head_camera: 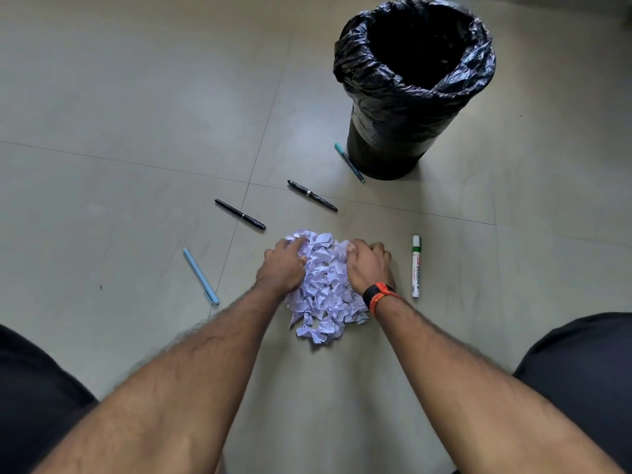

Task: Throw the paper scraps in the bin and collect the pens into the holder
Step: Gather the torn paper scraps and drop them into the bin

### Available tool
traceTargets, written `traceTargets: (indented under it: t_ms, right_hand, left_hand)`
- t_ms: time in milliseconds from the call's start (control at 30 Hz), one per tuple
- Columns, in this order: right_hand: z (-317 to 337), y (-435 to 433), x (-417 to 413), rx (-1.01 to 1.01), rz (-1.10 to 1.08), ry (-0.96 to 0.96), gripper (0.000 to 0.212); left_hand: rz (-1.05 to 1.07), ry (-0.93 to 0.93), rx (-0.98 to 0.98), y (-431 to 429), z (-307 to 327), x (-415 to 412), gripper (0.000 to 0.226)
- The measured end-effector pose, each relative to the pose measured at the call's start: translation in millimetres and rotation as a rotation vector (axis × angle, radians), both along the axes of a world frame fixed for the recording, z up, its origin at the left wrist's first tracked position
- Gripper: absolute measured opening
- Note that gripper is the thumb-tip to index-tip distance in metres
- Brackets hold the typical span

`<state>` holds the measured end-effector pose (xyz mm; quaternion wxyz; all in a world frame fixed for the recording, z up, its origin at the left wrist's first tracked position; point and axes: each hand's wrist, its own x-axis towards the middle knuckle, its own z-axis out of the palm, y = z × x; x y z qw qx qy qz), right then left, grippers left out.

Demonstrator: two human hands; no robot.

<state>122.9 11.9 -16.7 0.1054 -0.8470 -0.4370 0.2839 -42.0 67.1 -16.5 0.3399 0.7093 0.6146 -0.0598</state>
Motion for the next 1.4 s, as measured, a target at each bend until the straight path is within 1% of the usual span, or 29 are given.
traceTargets:
  t_ms: [67, 100, 133, 200, 233, 267, 300, 367, 433, 500, 633, 667, 767, 867, 967, 1033, 1100, 1167, 1267, 1300, 1333, 1400]
  right_hand:
    - [1, -9, 4, -0.036, -0.121, -0.025, 0.045]
    - [2, -14, 6, -0.080, -0.128, -0.009, 0.053]
    - [2, -19, 6, -0.122, -0.090, 0.028, 0.066]
    - [4, -25, 1, -0.169, 0.066, 0.096, 0.097]
    - [4, -25, -2, -0.179, 0.144, 0.107, 0.108]
    - [3, -25, -5, -0.186, 0.207, 0.101, 0.113]
    - [3, -24, -8, -0.194, 0.252, 0.084, 0.112]
    - [1, -23, -13, -0.188, 0.291, 0.017, 0.093]
    - [-2, -22, -15, -0.141, 0.282, -0.035, 0.073]
    - [-4, -18, -15, -0.101, 0.278, -0.040, 0.063]
    - [0, -8, -12, -0.046, 0.246, -0.028, 0.030]
    - [4, -5, -11, -0.054, 0.226, -0.012, 0.029]
    - [14, 1, -8, -0.077, 0.173, 0.030, 0.037]
    - [29, 6, 0, -0.072, 0.132, 0.054, 0.038]
    - [58, 11, 12, -0.056, 0.079, 0.118, 0.033]
    - [76, 14, 19, -0.067, 0.083, 0.174, 0.034]
    - [93, 26, 26, -0.060, 0.080, 0.222, 0.037]
    - [109, 42, 31, -0.023, 0.112, 0.253, 0.034]
    - [127, 71, 43, 0.077, 0.144, 0.298, 0.013]
    - [133, 79, 47, 0.122, 0.144, 0.313, 0.014]
    - [139, 86, 52, 0.169, 0.135, 0.360, 0.017]
    - [153, 102, 61, 0.271, 0.131, 0.492, 0.015]
  left_hand:
    - [0.040, 0.072, 0.071, -2, 6, -3, 0.053]
    - [0.024, 0.097, 0.070, -1, 6, -6, 0.061]
    - [-0.020, 0.104, 0.038, -1, 5, -9, 0.072]
    - [-0.133, 0.091, -0.041, 0, 1, -13, 0.094]
    - [-0.181, 0.087, -0.065, 0, -1, -14, 0.101]
    - [-0.224, 0.093, -0.069, -2, -3, -13, 0.106]
    - [-0.261, 0.108, -0.058, -4, -5, -12, 0.107]
    - [-0.292, 0.138, 0.013, -11, -6, -9, 0.098]
    - [-0.258, 0.118, 0.105, -13, -9, -9, 0.077]
    - [-0.209, 0.082, 0.152, -13, -8, -12, 0.057]
    - [-0.123, 0.077, 0.215, -10, 4, -15, 0.028]
    - [-0.109, 0.078, 0.232, -8, 8, -15, 0.023]
    - [-0.095, 0.105, 0.245, -2, 20, -16, 0.016]
    - [-0.097, 0.149, 0.218, 5, 38, -18, 0.017]
    - [-0.107, 0.158, 0.159, 11, 69, -10, 0.022]
    - [-0.104, 0.151, 0.139, 17, 86, 0, 0.026]
    - [-0.086, 0.102, 0.149, 24, 102, 14, 0.026]
    - [-0.081, 0.021, 0.197, 35, 113, 22, 0.027]
    - [0.036, -0.110, 0.281, 63, 131, 22, 0.023]
    - [0.085, -0.156, 0.304, 73, 136, 21, 0.022]
    - [0.112, -0.199, 0.334, 82, 143, 20, 0.020]
    - [0.137, -0.264, 0.378, 97, 158, 21, 0.019]
